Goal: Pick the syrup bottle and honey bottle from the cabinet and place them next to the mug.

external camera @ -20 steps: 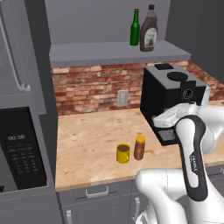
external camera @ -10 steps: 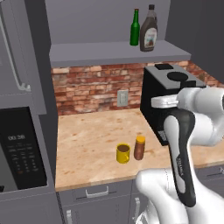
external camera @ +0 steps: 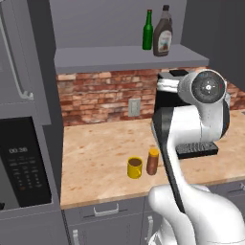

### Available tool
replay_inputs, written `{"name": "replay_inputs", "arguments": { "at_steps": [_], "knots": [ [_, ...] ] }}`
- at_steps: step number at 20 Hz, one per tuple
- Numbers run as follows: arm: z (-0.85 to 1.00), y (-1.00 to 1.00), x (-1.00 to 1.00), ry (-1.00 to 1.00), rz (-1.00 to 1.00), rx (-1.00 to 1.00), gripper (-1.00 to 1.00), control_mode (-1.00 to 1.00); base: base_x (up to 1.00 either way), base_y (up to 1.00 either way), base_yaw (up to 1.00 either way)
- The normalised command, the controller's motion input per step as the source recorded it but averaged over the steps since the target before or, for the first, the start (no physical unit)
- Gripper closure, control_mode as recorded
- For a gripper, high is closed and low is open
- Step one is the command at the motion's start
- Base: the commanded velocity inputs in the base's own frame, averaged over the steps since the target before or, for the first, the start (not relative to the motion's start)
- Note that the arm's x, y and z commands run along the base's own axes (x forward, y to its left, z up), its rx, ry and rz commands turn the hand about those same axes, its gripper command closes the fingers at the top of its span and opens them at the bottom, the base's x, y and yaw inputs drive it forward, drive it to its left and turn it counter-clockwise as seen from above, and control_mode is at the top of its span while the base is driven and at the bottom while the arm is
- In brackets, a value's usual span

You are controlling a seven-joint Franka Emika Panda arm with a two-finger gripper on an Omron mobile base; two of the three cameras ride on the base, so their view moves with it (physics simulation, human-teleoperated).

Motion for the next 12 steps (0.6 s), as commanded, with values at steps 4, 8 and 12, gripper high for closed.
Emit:
{"name": "replay_inputs", "arguments": {
  "at_steps": [4, 8, 12],
  "knots": [
    [0.89, 0.01, 0.0, 0.11, -0.44, 0.0, -1.0, -1.0, 0.0, 0.0, 0.0],
    [0.97, 0.0, 0.09, 0.12, -0.34, 0.0, -1.0, -1.0, 0.0, 0.0, 0.0],
    [0.25, 0.0, 0.48, 0.14, -0.21, 0.0, -1.0, -1.0, 0.0, 0.0, 0.0]
  ]
}}
